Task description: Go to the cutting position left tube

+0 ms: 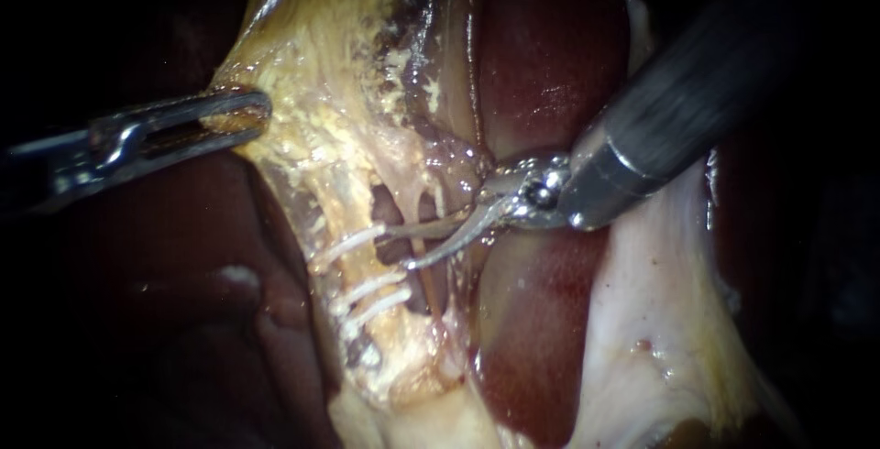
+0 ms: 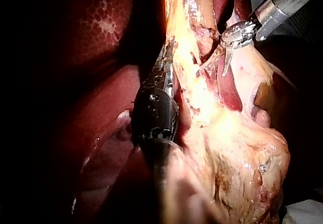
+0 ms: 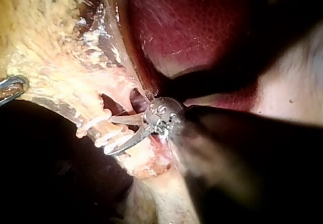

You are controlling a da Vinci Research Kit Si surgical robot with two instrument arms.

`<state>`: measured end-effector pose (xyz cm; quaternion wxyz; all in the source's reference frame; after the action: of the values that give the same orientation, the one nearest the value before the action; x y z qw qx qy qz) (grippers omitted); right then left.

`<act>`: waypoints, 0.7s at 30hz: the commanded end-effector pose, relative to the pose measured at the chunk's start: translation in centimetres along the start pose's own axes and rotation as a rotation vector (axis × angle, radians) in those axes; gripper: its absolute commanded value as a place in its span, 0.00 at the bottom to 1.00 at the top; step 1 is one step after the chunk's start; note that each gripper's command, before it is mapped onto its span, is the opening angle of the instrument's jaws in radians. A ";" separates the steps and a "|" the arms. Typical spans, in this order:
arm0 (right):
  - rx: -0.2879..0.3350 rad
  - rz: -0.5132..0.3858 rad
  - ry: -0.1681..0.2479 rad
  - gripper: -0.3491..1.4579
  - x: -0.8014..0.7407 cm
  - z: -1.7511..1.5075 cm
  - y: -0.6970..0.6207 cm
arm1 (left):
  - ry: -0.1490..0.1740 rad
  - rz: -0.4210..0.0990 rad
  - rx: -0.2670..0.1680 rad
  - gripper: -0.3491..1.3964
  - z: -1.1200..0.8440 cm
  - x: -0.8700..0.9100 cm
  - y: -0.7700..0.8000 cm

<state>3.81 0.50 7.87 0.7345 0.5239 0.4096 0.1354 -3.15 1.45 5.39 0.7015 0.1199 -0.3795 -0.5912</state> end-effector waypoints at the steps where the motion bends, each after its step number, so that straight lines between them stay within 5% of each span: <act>1: 0.001 0.005 -0.001 0.95 -0.01 0.04 0.02 | 0.000 0.000 0.000 0.00 0.00 0.00 0.00; 21: -0.004 0.012 0.002 0.95 0.06 0.18 0.24 | 0.000 -0.001 -0.001 0.00 0.00 0.00 -0.03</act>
<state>4.05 0.53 8.08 0.7327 0.5252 0.4086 0.1424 -3.17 1.44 5.37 0.7013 0.1194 -0.3793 -0.5917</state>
